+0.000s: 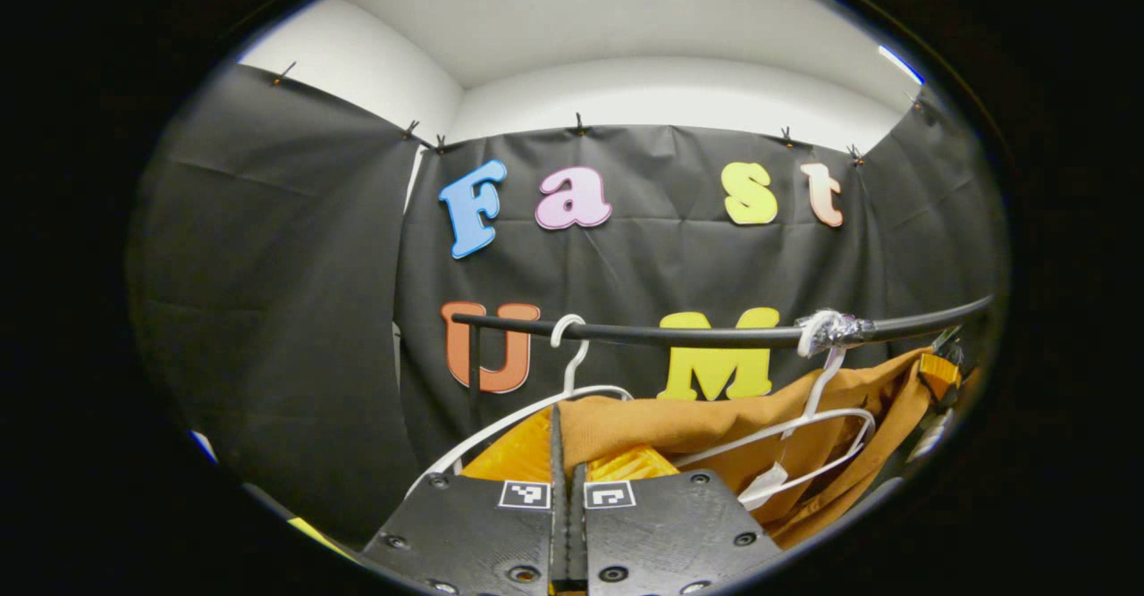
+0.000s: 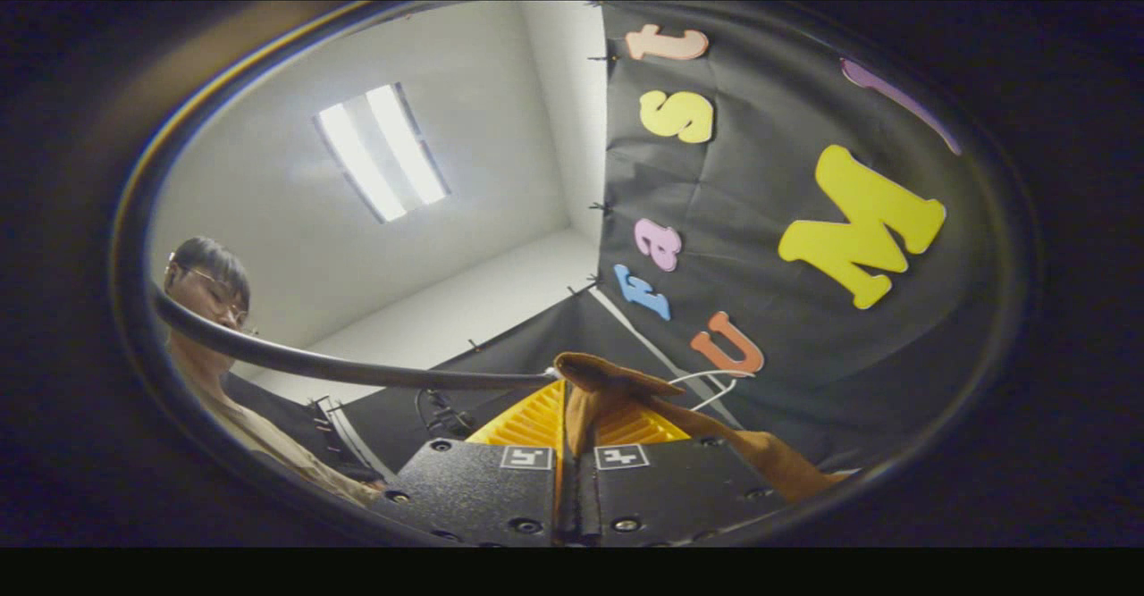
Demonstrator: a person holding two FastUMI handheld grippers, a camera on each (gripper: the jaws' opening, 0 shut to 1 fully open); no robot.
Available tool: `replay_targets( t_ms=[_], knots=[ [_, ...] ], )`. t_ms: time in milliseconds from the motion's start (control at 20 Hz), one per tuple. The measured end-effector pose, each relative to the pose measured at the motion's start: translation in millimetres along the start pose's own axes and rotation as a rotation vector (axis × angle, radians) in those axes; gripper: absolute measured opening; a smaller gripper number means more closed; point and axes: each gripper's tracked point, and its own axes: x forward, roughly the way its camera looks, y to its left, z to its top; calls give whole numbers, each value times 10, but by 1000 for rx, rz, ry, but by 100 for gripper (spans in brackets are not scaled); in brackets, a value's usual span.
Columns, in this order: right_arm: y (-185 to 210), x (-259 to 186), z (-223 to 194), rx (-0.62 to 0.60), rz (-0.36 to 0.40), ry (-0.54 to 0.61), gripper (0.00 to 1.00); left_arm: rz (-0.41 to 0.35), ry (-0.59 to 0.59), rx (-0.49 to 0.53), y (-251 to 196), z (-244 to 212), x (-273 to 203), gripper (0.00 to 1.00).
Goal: Grasp the clothes on the hanger with both hands and then place them into the laundry hamper below.
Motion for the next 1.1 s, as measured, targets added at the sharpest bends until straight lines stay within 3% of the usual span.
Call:
replay_targets(
  t_ms=[50, 200, 250, 300, 450, 600, 750, 800, 900, 1100],
  knots=[
    [-28, -35, 4, -10, -32, -5, 4, -4, 7, 17, -25, -20, 19, 0],
    [-297, -114, 73, -74, -193, -21, 3, -29, 23, 30, -110, -63, 59, 4],
    [-401, -126, 72, -106, -258, -17, 3, -38, 30, 27, -120, -81, 69, 0],
    [-535, -131, 85, -148, -324, -9, 2, -48, 35, 25, -126, -114, 84, 4],
    [-737, -98, 63, -253, -449, 29, 3, -57, 47, 23, -124, -184, 135, 4],
    [-798, -1, 120, -313, -483, 41, 4, -62, 65, 7, -108, -289, 169, 5],
    [-990, -49, 157, -440, -576, 79, 4, -71, 95, -24, -205, -417, 131, 5],
    [-1031, -63, 157, -467, -607, 95, 5, -65, 99, -17, -247, -431, 110, 0],
    [-1036, -56, 239, -501, -633, 77, 4, -67, 84, 36, -295, -385, 88, 0],
    [-1306, -44, 207, -551, -690, 112, 4, -79, 94, 28, -305, -404, 129, 5]
  ],
)
